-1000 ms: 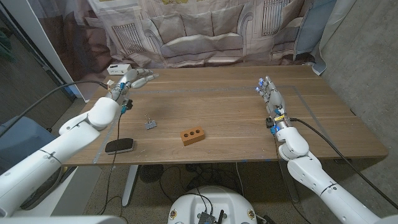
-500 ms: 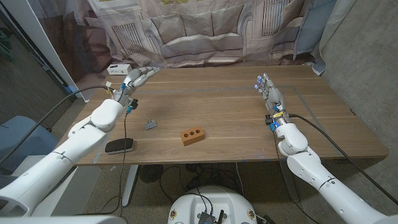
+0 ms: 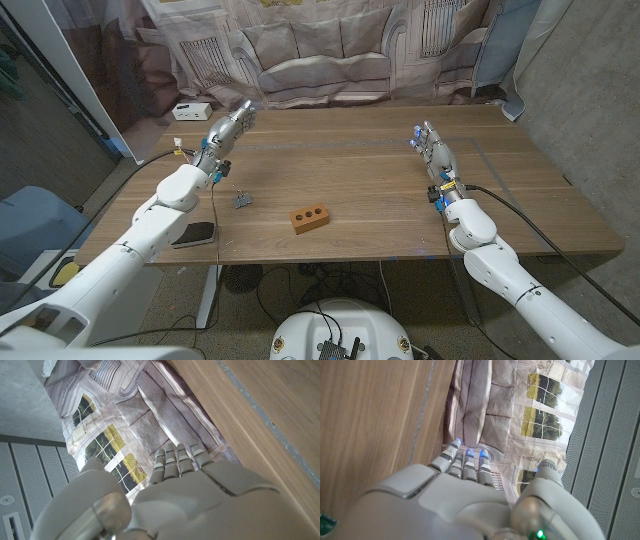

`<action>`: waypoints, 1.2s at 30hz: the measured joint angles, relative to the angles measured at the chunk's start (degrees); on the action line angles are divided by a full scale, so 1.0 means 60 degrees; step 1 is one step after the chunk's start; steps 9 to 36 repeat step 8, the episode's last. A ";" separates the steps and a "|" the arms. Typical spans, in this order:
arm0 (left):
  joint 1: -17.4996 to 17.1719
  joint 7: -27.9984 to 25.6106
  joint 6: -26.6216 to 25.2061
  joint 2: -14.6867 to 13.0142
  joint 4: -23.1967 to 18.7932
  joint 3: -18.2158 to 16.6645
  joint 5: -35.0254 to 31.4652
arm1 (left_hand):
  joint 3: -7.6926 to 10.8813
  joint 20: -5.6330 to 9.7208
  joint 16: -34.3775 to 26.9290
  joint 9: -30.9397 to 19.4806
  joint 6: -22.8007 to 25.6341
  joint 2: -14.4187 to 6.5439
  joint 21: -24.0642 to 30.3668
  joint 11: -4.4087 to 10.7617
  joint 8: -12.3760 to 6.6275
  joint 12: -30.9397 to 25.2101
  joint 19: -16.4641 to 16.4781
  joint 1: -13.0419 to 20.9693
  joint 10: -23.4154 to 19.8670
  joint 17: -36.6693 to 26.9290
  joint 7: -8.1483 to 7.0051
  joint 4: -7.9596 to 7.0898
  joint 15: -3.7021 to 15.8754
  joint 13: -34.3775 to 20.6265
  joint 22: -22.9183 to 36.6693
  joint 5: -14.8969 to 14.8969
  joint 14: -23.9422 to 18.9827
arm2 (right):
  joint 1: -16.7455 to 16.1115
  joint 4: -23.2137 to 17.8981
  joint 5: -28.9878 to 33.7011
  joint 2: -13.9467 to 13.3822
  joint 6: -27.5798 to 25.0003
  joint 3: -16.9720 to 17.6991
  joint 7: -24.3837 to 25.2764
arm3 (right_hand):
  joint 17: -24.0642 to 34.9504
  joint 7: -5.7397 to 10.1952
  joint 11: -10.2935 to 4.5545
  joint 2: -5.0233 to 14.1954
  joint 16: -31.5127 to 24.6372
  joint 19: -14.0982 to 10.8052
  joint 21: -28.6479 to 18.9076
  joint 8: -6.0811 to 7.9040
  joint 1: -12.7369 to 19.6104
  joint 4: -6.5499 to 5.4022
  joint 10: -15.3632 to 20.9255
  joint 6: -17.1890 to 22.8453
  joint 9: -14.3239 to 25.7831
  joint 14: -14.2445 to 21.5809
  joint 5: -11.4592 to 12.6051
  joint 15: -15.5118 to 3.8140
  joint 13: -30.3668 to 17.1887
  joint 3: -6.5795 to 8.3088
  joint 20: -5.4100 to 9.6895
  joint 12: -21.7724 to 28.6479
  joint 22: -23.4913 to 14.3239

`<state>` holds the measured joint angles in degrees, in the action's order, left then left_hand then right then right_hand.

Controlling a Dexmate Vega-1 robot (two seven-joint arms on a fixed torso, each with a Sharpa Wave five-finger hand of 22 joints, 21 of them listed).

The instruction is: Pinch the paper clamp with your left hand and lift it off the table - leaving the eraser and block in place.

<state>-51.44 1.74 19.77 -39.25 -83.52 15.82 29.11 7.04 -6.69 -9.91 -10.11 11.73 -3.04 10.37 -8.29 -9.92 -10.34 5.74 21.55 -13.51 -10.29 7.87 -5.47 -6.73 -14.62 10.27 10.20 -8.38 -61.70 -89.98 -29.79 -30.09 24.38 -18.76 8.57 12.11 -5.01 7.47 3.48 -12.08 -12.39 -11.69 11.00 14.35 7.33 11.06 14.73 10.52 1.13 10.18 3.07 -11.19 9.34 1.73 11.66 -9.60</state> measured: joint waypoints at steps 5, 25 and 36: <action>0.0074 0.0180 0.0185 0.0174 0.0282 0.0041 0.0304 | -0.0040 0.0086 0.0000 0.0000 -0.0085 0.0015 0.0000 0.0070 0.0000 0.0001 -0.0086 -0.0112 0.0074 0.0000 -0.0018 -0.0040 0.0000 0.0044 0.0000 0.0000 0.0000 | -0.0014 0.0024 -0.0037 0.0044 -0.0022 -0.0036 0.0017 | 0.0000 0.0000 0.0000 0.0000 0.0000 -0.0037 0.0000 0.0000 0.0000 0.0000 0.0000 0.0000 0.0000 0.0000 0.0000 0.0000 0.0000 0.0000 -0.0037 0.0000 0.0000; 0.0074 0.0234 0.0292 0.0174 0.0282 0.0041 0.0409 | -0.0066 0.0143 0.0000 0.0000 -0.0081 -0.0037 0.0000 0.0085 0.0000 -0.0014 -0.0215 -0.0164 0.0090 0.0001 -0.0018 -0.0066 -0.0039 0.0067 0.0000 0.0053 0.0039 | -0.0058 0.0008 -0.0037 0.0067 -0.0022 -0.0052 0.0017 | 0.0000 0.0000 0.0000 0.0000 0.0000 -0.0048 0.0030 0.0000 0.0000 0.0000 0.0000 0.0000 0.0000 -0.0001 0.0000 0.0000 -0.0001 0.0000 -0.0057 0.0000 -0.0001; 0.0074 0.0234 0.0292 0.0174 0.0282 0.0041 0.0409 | -0.0066 0.0143 0.0000 0.0000 -0.0081 -0.0037 0.0000 0.0085 0.0000 -0.0014 -0.0215 -0.0164 0.0090 0.0001 -0.0018 -0.0066 -0.0039 0.0067 0.0000 0.0053 0.0039 | -0.0058 0.0008 -0.0037 0.0067 -0.0022 -0.0052 0.0017 | 0.0000 0.0000 0.0000 0.0000 0.0000 -0.0048 0.0030 0.0000 0.0000 0.0000 0.0000 0.0000 0.0000 -0.0001 0.0000 0.0000 -0.0001 0.0000 -0.0057 0.0000 -0.0001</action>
